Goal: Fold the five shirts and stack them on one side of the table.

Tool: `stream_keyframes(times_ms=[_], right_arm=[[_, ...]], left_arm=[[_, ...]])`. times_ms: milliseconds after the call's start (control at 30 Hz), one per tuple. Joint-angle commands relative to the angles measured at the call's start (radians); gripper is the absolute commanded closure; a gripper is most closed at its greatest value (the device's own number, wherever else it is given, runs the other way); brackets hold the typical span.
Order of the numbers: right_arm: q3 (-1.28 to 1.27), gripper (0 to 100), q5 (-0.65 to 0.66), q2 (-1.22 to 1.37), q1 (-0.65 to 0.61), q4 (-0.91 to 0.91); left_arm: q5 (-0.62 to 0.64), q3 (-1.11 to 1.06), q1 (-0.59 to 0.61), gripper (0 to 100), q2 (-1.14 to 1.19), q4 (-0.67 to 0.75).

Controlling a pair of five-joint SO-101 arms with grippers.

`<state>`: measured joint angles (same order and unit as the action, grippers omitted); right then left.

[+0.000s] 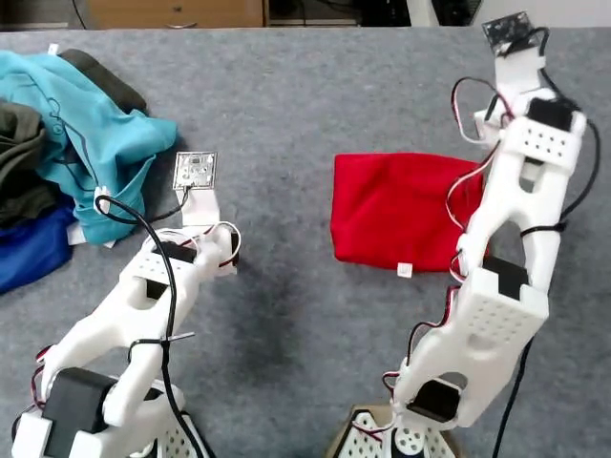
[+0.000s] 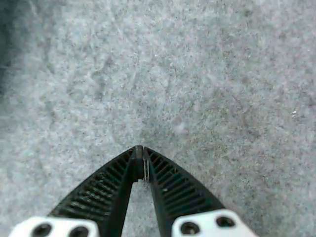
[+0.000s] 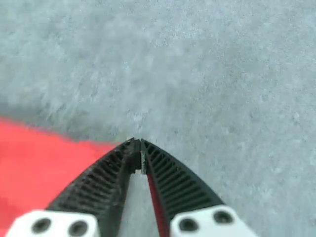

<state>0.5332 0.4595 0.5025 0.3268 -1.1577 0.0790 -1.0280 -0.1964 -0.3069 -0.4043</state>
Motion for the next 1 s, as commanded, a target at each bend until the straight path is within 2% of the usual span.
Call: stream_keyframes(times_ms=[0, 100, 233, 367, 433, 533, 633, 800, 967], right_arm=[[0.168, 99.6, 0.04, -0.008, -0.036, -0.35], [0.206, 99.6, 0.043, -0.013, -0.062, -0.512], [0.16, 99.7, 0.043, -0.004, -0.062, -0.526], [0.004, 99.7, -0.02, 0.056, -0.056, -0.256], [-0.048, 99.7, -0.063, 0.105, -0.033, -0.097], [-0.058, 99.7, -0.104, 0.193, 0.005, 0.091], [-0.002, 99.7, -0.11, 0.26, 0.031, 0.183], [0.137, 99.7, -0.106, 0.288, 0.035, 0.167], [0.292, 99.7, -0.103, 0.286, 0.028, -0.057]], left_arm=[[0.0, 0.032, 0.008, 98, -0.004, 0.002], [0.0, 0.032, 0.008, 98, -0.004, 0.002], [-0.005, 0.032, 0.008, 98, -0.004, 0.002], [-0.012, 0.032, -0.035, 98, -0.002, 0.003], [-0.058, 0.032, -0.046, 98, -0.002, 0.003], [-0.077, 0.032, -0.046, 98, -0.002, 0.003], [-0.086, 0.032, -0.064, 98, -0.001, 0.003], [-0.224, 0.021, -0.132, 98, -0.001, 0.002], [-0.198, 0.051, -0.13, 98, 0.047, -0.003]])
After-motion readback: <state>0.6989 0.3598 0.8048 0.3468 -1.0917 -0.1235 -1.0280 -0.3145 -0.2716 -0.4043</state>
